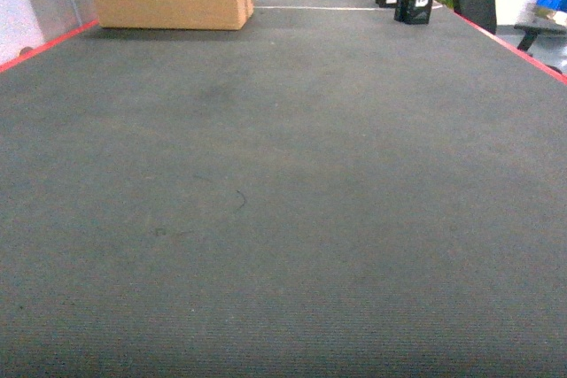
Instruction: Sort blue parts and orange caps into right shelf containers
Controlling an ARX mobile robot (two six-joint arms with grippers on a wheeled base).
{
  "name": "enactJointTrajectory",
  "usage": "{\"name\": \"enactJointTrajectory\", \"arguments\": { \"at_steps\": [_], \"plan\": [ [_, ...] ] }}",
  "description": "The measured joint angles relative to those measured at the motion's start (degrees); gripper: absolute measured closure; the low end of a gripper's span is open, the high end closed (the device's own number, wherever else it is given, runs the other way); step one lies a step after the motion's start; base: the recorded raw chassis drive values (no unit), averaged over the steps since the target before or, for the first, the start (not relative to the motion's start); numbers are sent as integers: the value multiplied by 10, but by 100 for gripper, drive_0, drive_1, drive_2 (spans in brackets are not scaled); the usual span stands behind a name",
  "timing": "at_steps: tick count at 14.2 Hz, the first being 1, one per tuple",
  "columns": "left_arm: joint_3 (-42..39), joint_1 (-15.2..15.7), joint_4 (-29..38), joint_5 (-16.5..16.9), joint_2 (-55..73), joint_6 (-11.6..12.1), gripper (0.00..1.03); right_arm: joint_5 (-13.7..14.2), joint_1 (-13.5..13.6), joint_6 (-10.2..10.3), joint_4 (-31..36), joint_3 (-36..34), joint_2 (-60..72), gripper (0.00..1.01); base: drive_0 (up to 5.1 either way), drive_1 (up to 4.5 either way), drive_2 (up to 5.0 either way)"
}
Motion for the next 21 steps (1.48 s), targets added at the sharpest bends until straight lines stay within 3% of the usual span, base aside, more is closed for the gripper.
{"name": "enactJointTrajectory", "arguments": {
  "at_steps": [21],
  "plan": [
    [-7,1,-8,-2,0,0,60,0,0,0,-1,-16,-20,55,-21,-21,-21]
  ]
}}
